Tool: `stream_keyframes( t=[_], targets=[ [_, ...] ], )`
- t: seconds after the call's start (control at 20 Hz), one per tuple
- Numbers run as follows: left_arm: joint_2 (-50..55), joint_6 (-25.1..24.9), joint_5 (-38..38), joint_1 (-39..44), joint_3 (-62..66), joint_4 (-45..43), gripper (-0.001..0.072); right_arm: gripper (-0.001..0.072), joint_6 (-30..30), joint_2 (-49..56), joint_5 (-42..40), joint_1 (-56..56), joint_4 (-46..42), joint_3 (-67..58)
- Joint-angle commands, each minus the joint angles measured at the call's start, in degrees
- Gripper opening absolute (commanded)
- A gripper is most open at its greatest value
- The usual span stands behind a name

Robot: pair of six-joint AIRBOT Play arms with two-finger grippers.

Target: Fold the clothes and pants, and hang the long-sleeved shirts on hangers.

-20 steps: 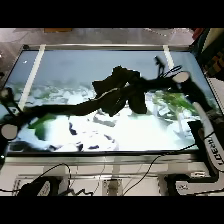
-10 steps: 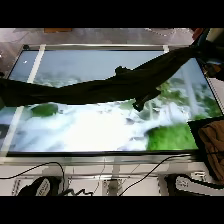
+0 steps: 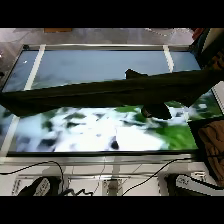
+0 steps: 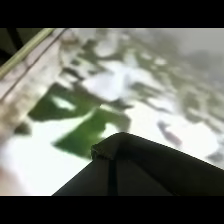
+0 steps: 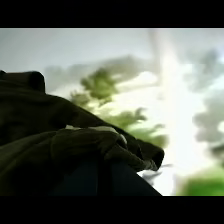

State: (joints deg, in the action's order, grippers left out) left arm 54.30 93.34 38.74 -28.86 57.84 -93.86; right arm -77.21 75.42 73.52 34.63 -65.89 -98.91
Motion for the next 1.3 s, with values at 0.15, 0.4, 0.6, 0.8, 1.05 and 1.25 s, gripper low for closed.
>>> stream_keyframes(
  t=[0.15,0.4,0.6,0.8,1.05,1.25],
  targets=[
    [4.4,-13.7,13.6,-1.1,0.0,-0.7,0.0017,0.0027,1.7,-0.3,6.1,1.0,-4.9,0.8],
    [8.4,-24.1,14.9,-0.9,0.0,-0.4,0.0017,0.0026,5.7,-3.4,7.5,0.9,-5.4,12.9],
    [9.0,-30.8,15.1,-0.7,0.0,-0.5,0.0017,0.0026,8.0,-8.1,14.7,0.9,-9.9,23.3],
    [9.0,-41.3,22.9,-1.1,-0.1,-2.4,0.0017,0.0026,8.7,-10.4,24.4,0.9,-16.5,28.1],
    [9.0,-47.8,31.7,-5.7,-2.4,-2.1,0.0017,0.0026,10.6,-10.9,28.3,0.9,-18.6,35.4],
    [9.0,-55.0,35.1,-9.3,-7.0,-2.2,0.0016,0.0026,14.1,-10.9,31.6,0.9,-19.2,38.9]
  ],
)
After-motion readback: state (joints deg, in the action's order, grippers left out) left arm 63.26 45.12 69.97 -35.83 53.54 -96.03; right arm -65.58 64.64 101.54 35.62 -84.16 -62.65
